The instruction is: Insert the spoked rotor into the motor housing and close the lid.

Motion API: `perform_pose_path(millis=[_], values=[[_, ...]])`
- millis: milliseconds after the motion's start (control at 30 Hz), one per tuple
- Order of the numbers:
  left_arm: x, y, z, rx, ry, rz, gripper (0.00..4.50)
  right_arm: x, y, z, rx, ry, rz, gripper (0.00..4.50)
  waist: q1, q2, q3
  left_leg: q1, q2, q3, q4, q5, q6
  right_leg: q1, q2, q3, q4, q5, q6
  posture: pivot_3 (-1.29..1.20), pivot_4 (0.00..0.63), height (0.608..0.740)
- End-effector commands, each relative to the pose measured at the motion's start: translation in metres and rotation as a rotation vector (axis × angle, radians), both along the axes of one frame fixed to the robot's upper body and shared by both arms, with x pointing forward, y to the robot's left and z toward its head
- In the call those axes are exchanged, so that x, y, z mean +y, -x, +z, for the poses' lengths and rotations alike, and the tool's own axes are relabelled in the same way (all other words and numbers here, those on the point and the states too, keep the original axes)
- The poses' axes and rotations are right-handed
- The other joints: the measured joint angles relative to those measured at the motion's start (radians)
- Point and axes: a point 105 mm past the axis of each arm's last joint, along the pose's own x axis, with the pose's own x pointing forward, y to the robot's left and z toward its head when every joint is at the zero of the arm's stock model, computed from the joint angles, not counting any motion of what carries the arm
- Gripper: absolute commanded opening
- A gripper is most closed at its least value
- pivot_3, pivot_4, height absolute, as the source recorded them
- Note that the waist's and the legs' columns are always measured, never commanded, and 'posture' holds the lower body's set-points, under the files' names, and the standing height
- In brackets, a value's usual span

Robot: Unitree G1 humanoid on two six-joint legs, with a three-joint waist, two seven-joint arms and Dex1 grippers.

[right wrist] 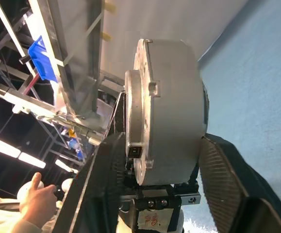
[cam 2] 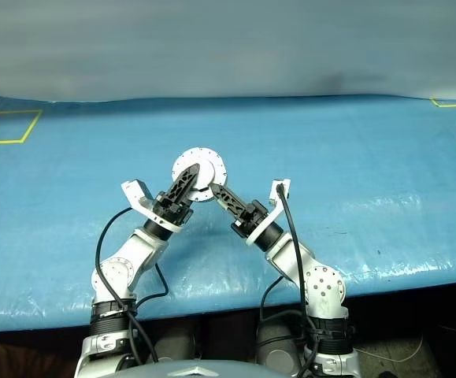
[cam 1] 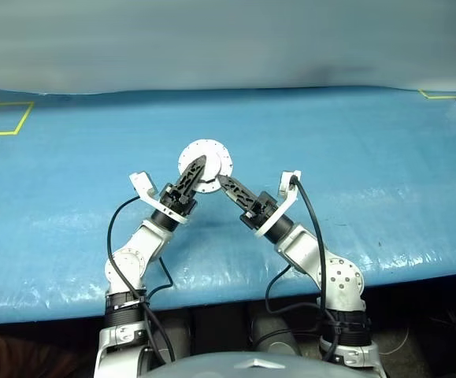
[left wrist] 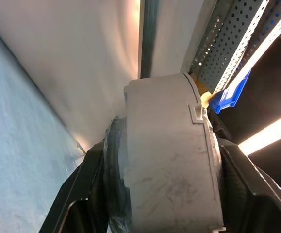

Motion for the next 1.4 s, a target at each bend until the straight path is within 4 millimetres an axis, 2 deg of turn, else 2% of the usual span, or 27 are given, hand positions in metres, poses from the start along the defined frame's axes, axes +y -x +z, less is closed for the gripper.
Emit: perform_pose_path(millis=[33,200,333,400,533,667,867,967,1033,1100,1333,1367,1400], values=[[-0.01,0.003,0.008,-0.042,-0.046,-0.026,2.57,0.0,0.002,0.033,-0.116,-0.058,-0.027,3.43,0.001,0.0,0.0,0.0,0.0,0.0,0.0,0.0,0.0,0.0,0.0,0.0,0.0,0.0,0.0,0.0,0.15,0.74],[-0.006,-0.001,0.007,-0.051,-0.088,0.034,2.57,-0.014,-0.01,0.031,-0.098,-0.051,-0.149,3.43,0.004,0.0,0.0,0.0,0.0,0.0,0.0,0.0,0.0,0.0,0.0,0.0,0.0,0.0,0.0,0.0,0.15,0.74],[0.021,-0.029,0.0,-0.019,-0.294,0.375,2.57,-0.022,-0.014,0.017,-0.143,0.131,-0.227,3.43,0.007,0.0,0.0,0.0,0.0,0.001,0.0,0.0,0.0,0.0,0.0,0.001,0.0,0.0,0.0,0.0,0.15,0.74],[0.028,-0.034,-0.001,-0.011,-0.336,0.446,2.57,-0.02,-0.008,0.007,-0.185,0.24,-0.205,3.43,0.004,0.0,0.0,0.001,0.0,0.003,0.0,0.0,0.0,-0.001,0.001,0.002,0.0,0.001,-0.001,0.0,0.15,0.74],[0.022,-0.023,-0.001,-0.064,-0.414,0.402,2.57,-0.014,0.002,-0.01,-0.243,0.378,-0.143,3.43,0.014,-0.001,0.0,0.0,0.0,0.002,-0.001,0.0,0.0,-0.001,0.001,0.002,0.0,0.001,0.0,0.0,0.15,0.74],[0.028,-0.013,-0.004,-0.088,-0.469,0.411,2.57,-0.008,0.011,-0.022,-0.352,0.515,-0.062,3.43,0.019,-0.003,0.001,-0.001,-0.001,0.003,0.0,-0.001,0.001,-0.001,0.0,0.003,-0.001,0.001,0.0,0.0,0.15,0.74],[0.068,-0.007,-0.006,-0.062,-0.479,0.519,2.57,-0.005,0.009,-0.031,-0.406,0.563,-0.037,3.43,0.016,-0.005,0.003,0.001,0.001,0.003,0.0,0.0,0.0,-0.001,0.001,0.003,0.0,0.002,0.0,0.0,0.15,0.74],[0.082,-0.008,-0.011,-0.032,-0.505,0.562,2.57,-0.003,0.008,-0.031,-0.415,0.556,-0.029,3.43,0.017,-0.005,0.003,0.001,0.001,0.003,0.001,0.0,0.0,-0.001,0.001,0.003,0.001,0.002,0.0,0.0,0.15,0.74],[0.097,-0.013,-0.022,0.044,-0.599,0.656,2.57,-0.003,0.005,-0.03,-0.439,0.576,-0.046,3.43,0.021,-0.006,0.003,0.001,0.001,0.003,0.001,0.0,0.0,-0.001,0.001,0.003,0.0,0.002,0.0,0.0,0.15,0.74],[0.109,-0.017,-0.025,0.099,-0.596,0.74,2.57,-0.002,0.003,-0.027,-0.45,0.565,-0.06,3.43,0.022,-0.007,0.004,0.001,0.001,0.003,0.001,0.0,0.0,-0.001,0.001,0.003,0.0,0.002,0.0,0.0,0.15,0.74],[0.129,-0.028,-0.033,0.201,-0.602,0.886,2.57,-0.002,0.0,-0.024,-0.464,0.565,-0.079,3.43,0.032,-0.011,0.006,0.0,0.0,0.002,0.001,0.0,0.0,0.0,0.001,0.003,0.0,0.003,0.001,0.0,0.15,0.74],[0.13,-0.029,-0.034,0.214,-0.617,0.894,3.22,-0.003,-0.001,-0.023,-0.47,0.568,-0.094,3.46,0.031,-0.011,0.006,0.0,0.0,0.002,0.001,0.0,0.0,0.0,0.001,0.003,0.0,0.003,0.001,0.0,0.15,0.74],[0.132,-0.03,-0.036,0.226,-0.636,0.903,3.45,-0.004,-0.001,-0.022,-0.474,0.566,-0.106,3.46,0.031,-0.011,0.006,0.0,0.0,0.002,0.001,0.0,0.0,0.0,0.001,0.003,0.0,0.003,0.001,0.0,0.15,0.74]])
